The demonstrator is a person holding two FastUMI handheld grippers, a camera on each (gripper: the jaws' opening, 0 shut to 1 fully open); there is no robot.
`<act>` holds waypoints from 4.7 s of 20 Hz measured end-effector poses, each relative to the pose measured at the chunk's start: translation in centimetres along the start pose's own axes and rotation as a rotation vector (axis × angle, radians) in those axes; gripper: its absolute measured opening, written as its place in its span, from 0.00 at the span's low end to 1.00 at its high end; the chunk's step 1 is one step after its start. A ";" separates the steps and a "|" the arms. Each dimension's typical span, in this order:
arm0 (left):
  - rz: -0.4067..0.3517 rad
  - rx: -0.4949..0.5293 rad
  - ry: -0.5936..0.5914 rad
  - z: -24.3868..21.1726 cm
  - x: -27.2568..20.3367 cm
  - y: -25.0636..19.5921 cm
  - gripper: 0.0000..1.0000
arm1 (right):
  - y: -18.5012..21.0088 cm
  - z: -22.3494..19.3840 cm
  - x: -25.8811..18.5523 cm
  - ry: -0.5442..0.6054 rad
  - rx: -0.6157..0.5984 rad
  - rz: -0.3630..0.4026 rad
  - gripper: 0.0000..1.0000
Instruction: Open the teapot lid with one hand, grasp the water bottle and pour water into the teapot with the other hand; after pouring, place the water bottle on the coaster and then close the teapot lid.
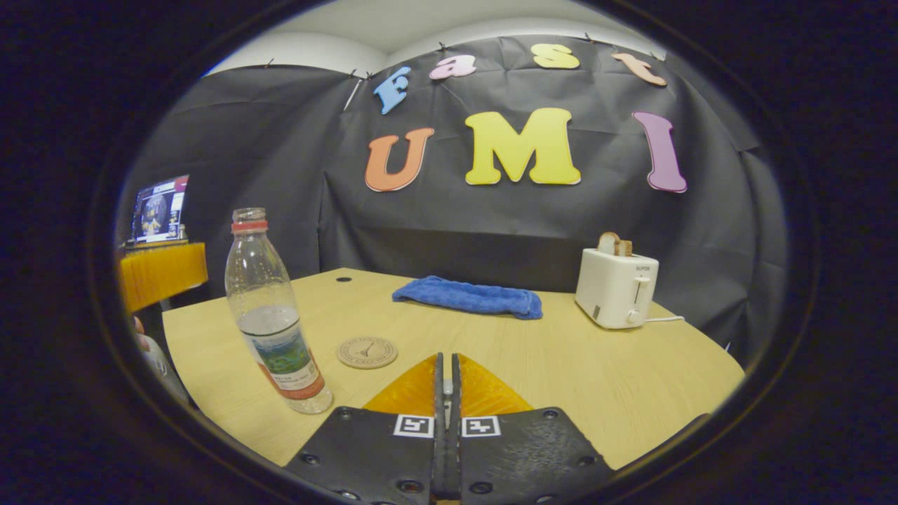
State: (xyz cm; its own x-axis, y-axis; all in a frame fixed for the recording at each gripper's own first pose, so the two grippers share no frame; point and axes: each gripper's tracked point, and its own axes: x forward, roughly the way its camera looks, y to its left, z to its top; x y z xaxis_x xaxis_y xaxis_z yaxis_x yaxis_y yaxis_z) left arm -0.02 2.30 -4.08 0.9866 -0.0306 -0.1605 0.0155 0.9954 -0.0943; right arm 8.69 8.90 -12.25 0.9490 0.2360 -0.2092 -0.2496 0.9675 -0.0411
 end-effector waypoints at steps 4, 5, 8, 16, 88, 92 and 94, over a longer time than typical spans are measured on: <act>-0.065 -0.038 0.104 -3.3 0.3 -1.4 0.99 | -0.7 1.0 -1.3 -0.021 0.000 -0.002 0.00; -0.070 -0.038 0.120 -4.0 0.5 -1.6 1.00 | -0.9 1.2 -1.7 -0.023 0.001 -0.002 0.00; -0.075 -0.010 0.166 -6.0 1.6 -2.1 0.99 | -1.7 1.4 -2.7 -0.033 -0.010 -0.013 0.00; -0.086 -0.034 0.233 -8.9 4.6 -2.7 1.00 | -3.9 0.7 -4.2 -0.016 -0.003 -0.037 0.00; -0.007 1.889 0.165 -2.8 11.2 -3.9 0.75 | -15.1 -0.7 -10.8 -0.052 0.078 -0.137 0.00; 0.000 1.914 0.167 -2.5 11.6 -4.0 0.75 | -15.1 -0.7 -10.8 -0.054 0.079 -0.138 0.00; 0.002 1.937 0.165 -2.4 11.5 -4.1 0.75 | -15.0 -0.8 -10.8 -0.051 0.079 -0.136 0.00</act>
State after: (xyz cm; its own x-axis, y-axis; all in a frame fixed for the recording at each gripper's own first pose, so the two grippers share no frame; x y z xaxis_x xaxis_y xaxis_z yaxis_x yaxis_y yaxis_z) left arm 10.92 -2.36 -7.86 0.9660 0.0786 -0.2465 0.2587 -0.2727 0.9267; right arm 2.08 -8.25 -10.12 0.9821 0.1046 -0.1566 -0.1041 0.9945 0.0114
